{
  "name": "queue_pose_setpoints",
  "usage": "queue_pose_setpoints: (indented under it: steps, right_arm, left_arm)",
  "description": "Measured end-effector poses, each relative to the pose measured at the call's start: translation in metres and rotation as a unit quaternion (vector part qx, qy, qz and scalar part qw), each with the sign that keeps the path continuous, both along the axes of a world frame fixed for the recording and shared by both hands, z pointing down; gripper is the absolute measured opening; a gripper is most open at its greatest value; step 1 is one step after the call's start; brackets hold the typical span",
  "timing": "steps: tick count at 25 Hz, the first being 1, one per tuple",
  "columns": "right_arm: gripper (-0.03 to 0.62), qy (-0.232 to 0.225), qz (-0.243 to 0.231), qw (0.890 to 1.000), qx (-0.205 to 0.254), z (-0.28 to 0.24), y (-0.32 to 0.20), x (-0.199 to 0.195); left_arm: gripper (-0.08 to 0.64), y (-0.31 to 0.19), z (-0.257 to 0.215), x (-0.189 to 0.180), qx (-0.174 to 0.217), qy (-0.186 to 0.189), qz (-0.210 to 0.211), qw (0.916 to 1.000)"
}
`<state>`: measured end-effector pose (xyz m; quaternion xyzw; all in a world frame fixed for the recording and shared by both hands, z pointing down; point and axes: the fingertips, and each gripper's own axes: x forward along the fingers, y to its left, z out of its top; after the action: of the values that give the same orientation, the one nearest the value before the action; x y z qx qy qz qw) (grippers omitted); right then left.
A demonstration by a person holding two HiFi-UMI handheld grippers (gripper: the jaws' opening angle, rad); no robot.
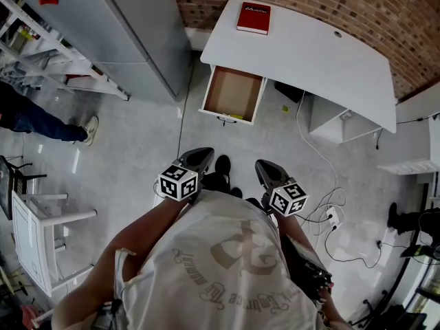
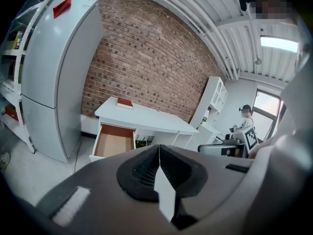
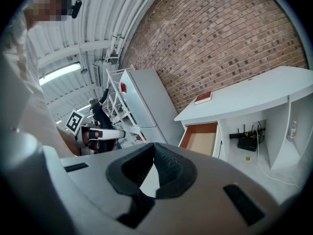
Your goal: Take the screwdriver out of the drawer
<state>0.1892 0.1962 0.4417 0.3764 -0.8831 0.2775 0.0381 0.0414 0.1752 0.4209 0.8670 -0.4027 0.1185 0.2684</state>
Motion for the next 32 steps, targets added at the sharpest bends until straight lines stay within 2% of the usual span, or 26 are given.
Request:
queue_pose_setpoints:
  steps: [12,32]
  right_arm:
    - [0.006,0.023,-0.004,1.000,-0.006,-0.001,-0.050,-0.006]
    - [0.006,0.057,0.020,0.998,-0.010,-0.010,-0.138,0.009]
  left_arm:
    - [0.009,-0.060,0.005,-0.013,-0.009,0.016,-0.013,0.9997]
    - [0.009,-0.172,-0.001,0.019,-0.002,0.038,0.034,0.9987]
